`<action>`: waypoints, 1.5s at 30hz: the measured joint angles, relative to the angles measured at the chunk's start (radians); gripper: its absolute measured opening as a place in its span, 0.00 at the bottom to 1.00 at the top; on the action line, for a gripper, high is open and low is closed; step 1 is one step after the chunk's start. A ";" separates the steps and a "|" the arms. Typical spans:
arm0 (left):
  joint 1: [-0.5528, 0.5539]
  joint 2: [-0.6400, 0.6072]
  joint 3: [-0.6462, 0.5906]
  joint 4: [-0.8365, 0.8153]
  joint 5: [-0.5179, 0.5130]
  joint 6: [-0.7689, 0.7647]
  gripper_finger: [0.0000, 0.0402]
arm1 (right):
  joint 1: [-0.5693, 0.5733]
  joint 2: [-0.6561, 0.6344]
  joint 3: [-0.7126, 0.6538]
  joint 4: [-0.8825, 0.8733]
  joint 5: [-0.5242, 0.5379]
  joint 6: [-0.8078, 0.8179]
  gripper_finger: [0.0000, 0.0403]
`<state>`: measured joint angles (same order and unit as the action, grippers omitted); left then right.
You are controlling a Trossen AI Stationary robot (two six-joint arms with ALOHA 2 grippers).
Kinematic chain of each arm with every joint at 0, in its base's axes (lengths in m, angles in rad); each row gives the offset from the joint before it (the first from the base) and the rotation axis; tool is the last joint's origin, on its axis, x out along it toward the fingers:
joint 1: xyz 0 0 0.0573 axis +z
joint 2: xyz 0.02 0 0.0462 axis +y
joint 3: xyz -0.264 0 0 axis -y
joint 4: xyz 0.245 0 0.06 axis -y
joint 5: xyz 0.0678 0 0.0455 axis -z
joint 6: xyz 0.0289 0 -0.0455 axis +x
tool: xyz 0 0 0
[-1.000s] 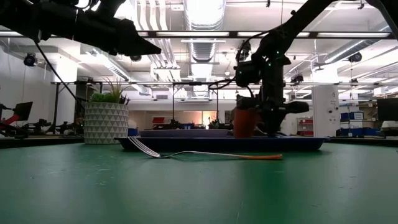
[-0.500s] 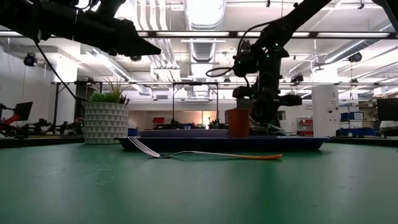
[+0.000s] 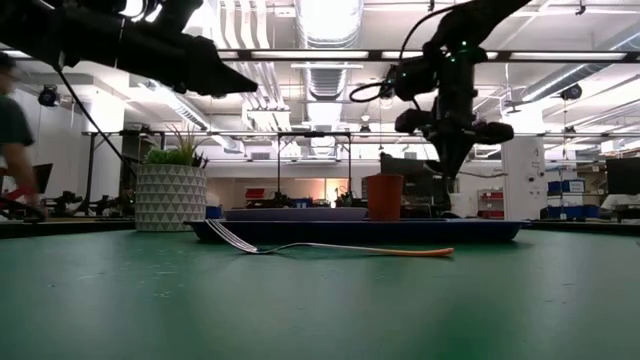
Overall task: Pick and place plate/cup/fork/spoon on tray
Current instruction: Put the blue spoon on the right side of the blue serving tray
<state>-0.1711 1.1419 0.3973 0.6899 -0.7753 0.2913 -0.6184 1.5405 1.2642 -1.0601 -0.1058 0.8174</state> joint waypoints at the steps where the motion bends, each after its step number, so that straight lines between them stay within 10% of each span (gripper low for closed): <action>1: 0.000 0.000 -0.001 0.000 0.000 0.000 0.42 | 0.002 -0.010 -0.018 0.022 -0.005 0.020 0.03; 45: 0.004 0.000 -0.011 0.036 0.000 0.009 0.42 | -0.083 0.177 -0.112 0.257 -0.022 -0.011 0.03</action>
<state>-0.1672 1.1419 0.3862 0.7261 -0.7753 0.3000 -0.7010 1.7172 1.1526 -0.8032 -0.1282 0.8062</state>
